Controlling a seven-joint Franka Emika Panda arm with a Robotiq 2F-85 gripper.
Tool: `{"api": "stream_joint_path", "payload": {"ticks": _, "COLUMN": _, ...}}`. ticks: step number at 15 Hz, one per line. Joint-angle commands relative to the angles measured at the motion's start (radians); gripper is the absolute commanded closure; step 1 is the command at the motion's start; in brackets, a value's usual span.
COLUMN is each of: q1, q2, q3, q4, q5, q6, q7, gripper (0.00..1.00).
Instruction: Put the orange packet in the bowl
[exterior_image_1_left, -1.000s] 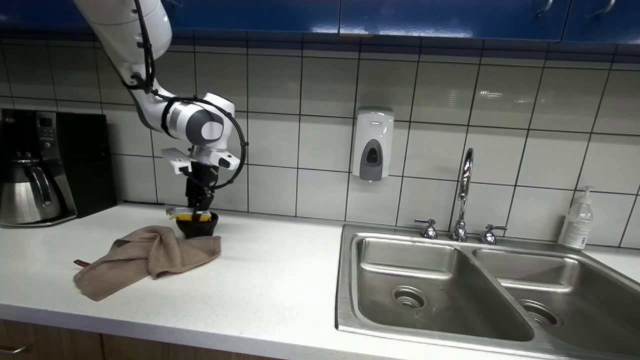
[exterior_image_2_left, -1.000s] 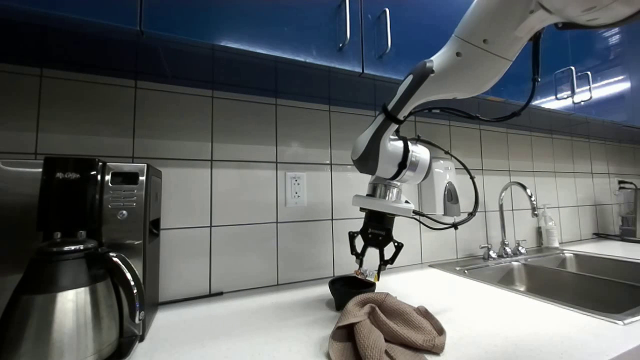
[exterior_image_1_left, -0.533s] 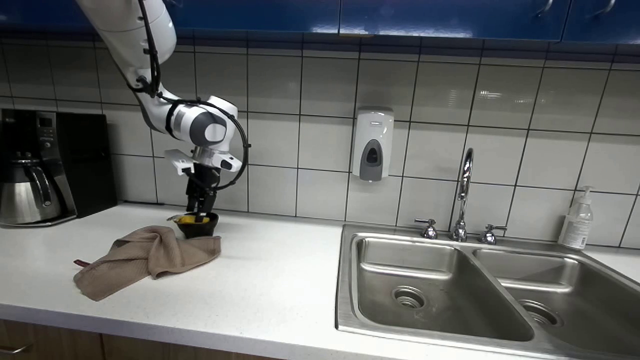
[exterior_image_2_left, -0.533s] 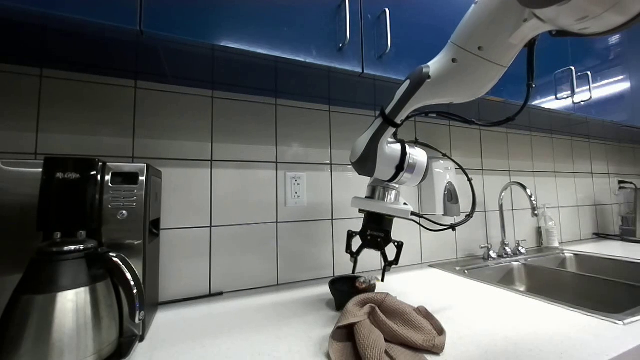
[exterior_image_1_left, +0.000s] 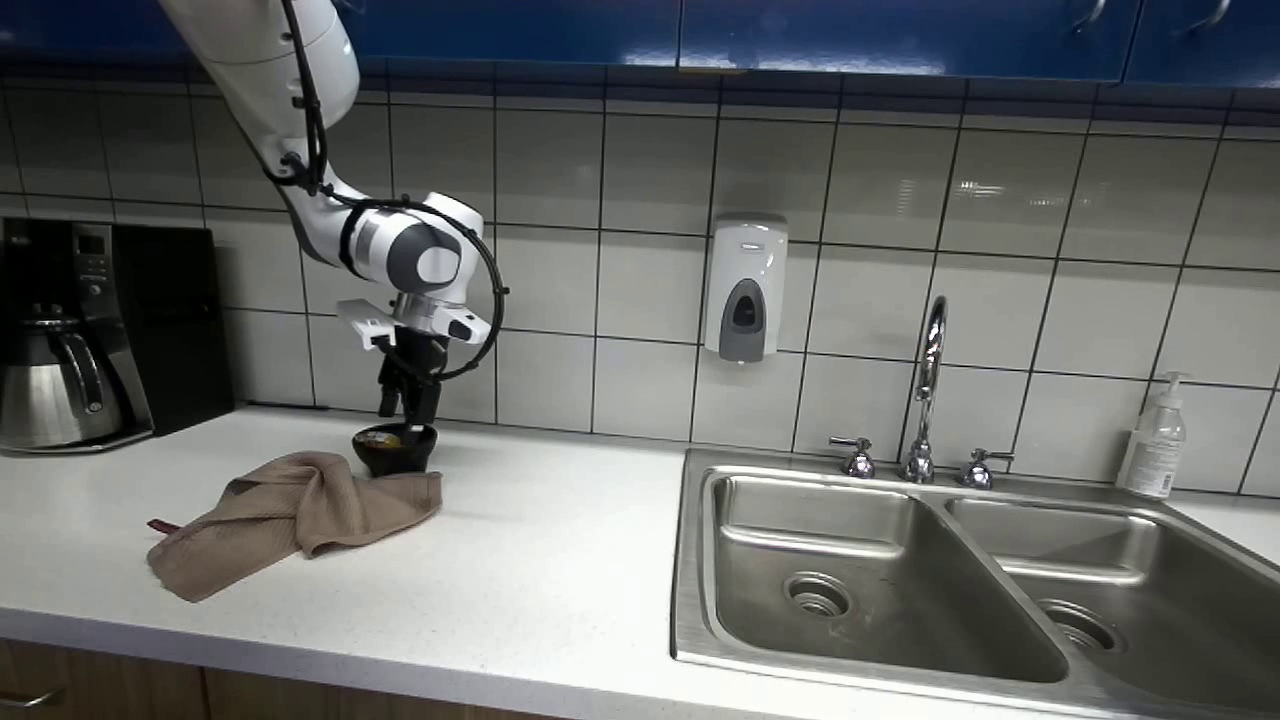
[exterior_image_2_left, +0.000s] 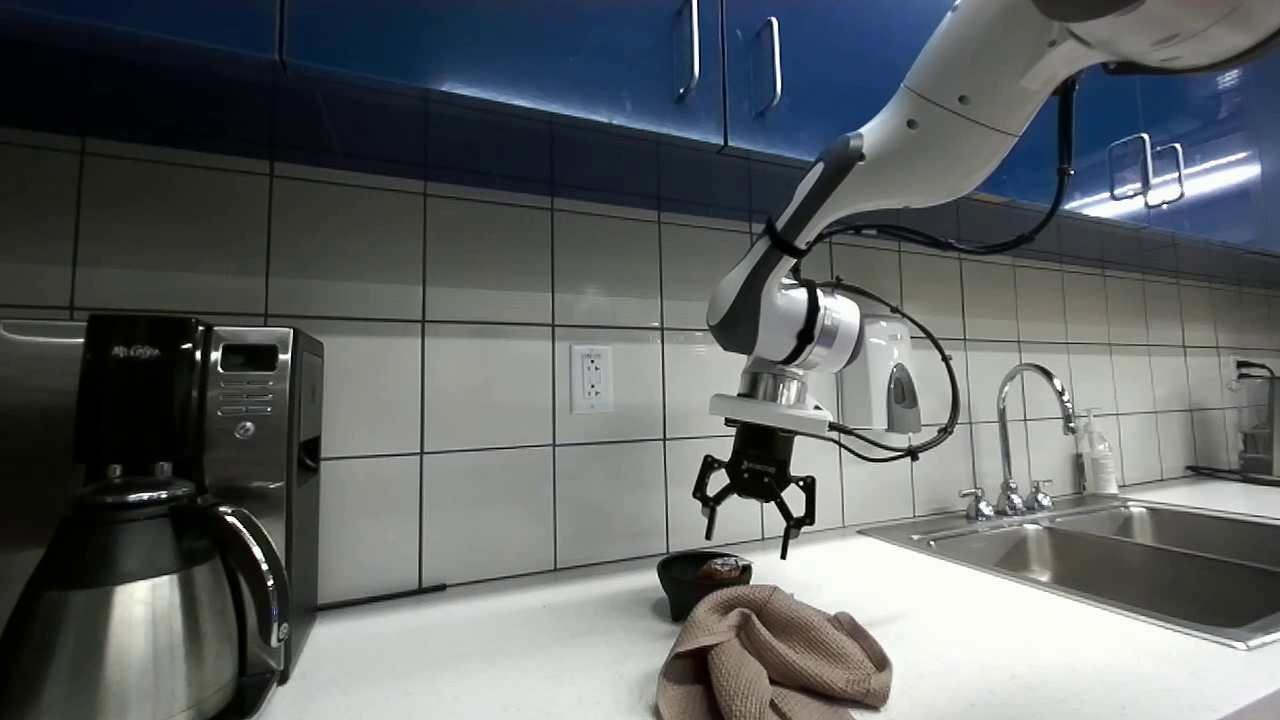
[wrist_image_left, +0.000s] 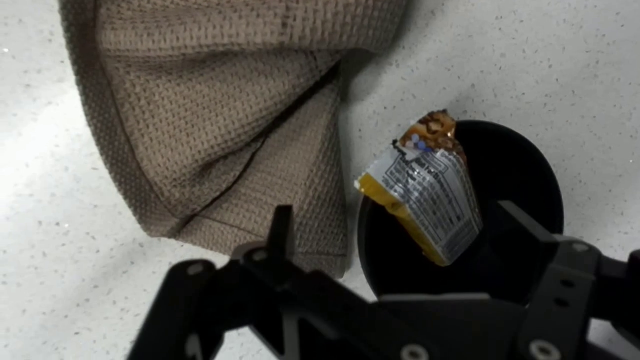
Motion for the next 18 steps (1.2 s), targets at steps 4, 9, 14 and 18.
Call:
{"api": "stream_joint_path", "payload": {"ticks": 4, "q1": -0.013, "q2": -0.127, "q3": 0.016, "q4": -0.109, "q5": 0.064, "q6": 0.023, "q7": -0.098, "gripper": 0.0}}
{"api": "stream_joint_path", "payload": {"ticks": 9, "q1": 0.002, "q2": -0.29, "q3": 0.023, "q4": -0.267, "q5": 0.059, "q6": 0.041, "q7": -0.144, "gripper": 0.0}}
{"api": "stream_joint_path", "payload": {"ticks": 14, "q1": 0.01, "q2": -0.45, "q3": 0.026, "q4": -0.441, "q5": 0.061, "q6": 0.035, "q7": -0.163, "gripper": 0.0}}
{"api": "stream_joint_path", "payload": {"ticks": 18, "q1": 0.024, "q2": -0.63, "q3": 0.032, "q4": -0.583, "q5": 0.058, "q6": 0.041, "q7": -0.184, "gripper": 0.0}}
